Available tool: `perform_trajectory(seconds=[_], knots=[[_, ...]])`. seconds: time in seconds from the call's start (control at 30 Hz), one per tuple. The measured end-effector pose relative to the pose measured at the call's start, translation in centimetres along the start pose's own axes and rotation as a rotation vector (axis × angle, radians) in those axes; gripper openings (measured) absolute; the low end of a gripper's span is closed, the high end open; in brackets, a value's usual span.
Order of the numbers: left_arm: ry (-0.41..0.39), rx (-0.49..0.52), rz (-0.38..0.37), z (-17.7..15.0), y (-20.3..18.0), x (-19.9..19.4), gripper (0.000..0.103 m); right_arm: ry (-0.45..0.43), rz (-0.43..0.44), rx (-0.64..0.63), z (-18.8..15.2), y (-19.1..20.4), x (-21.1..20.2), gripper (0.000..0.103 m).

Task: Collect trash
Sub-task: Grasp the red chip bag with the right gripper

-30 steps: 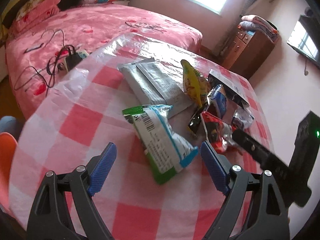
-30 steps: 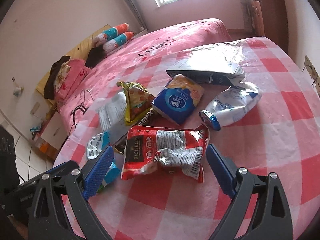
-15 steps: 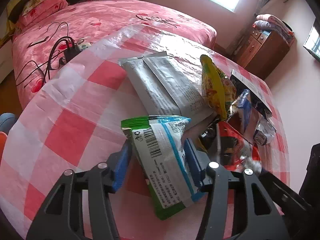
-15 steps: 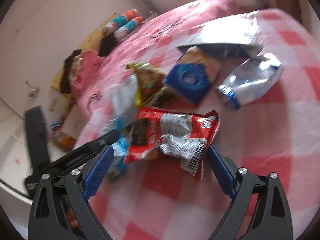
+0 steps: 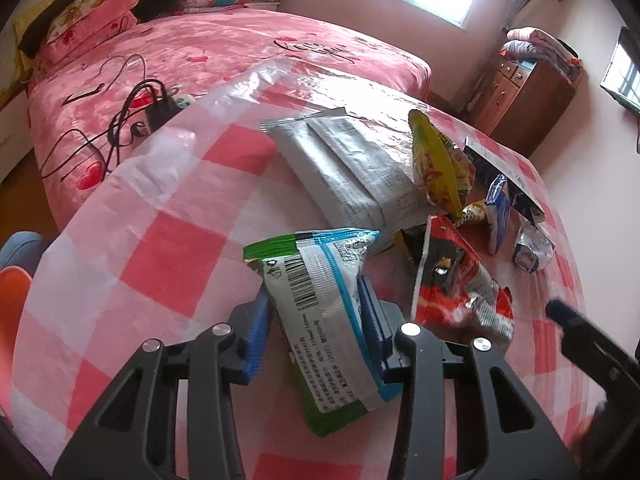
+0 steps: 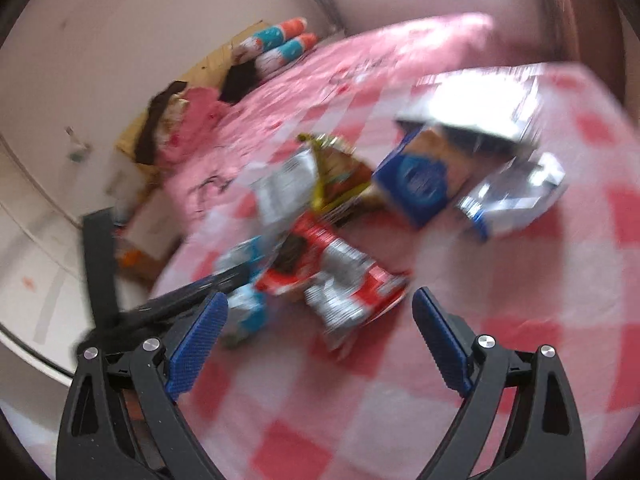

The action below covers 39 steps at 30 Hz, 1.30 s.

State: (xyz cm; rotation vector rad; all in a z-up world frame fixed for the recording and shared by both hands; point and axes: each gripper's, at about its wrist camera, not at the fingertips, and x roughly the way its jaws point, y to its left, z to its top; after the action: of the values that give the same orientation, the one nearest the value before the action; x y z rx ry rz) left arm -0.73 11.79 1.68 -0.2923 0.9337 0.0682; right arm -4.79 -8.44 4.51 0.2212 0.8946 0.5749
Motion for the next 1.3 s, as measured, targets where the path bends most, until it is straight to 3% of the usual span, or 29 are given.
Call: perform_trajectory(seconds=[0.23, 0.37, 0.87, 1.1, 1.3], knots=[[-0.019, 0.019, 0.003, -0.9, 2.1, -1.2, 0.042, 0.026, -0.125, -0.204, -0.4, 2.1, 3.4, 0.092], [-0.020, 0.000, -0.023, -1.3, 3.8, -1.7, 0.042, 0.045, -0.160, -0.255, 0.0, 2.8, 5.3, 0.092], [-0.043, 0.016, -0.072, -2.2, 6.4, -2.7, 0.042, 0.122, -0.234, -0.321, 0.5, 4.0, 10.5, 0.094], [-0.051, 0.028, -0.088, -2.6, 6.9, -3.2, 0.042, 0.108, -0.244, -0.312, 0.2, 4.1, 10.2, 0.079], [-0.054, 0.032, -0.103, -3.0, 7.2, -3.5, 0.042, 0.089, -0.266, -0.308, -0.8, 4.8, 9.4, 0.074]])
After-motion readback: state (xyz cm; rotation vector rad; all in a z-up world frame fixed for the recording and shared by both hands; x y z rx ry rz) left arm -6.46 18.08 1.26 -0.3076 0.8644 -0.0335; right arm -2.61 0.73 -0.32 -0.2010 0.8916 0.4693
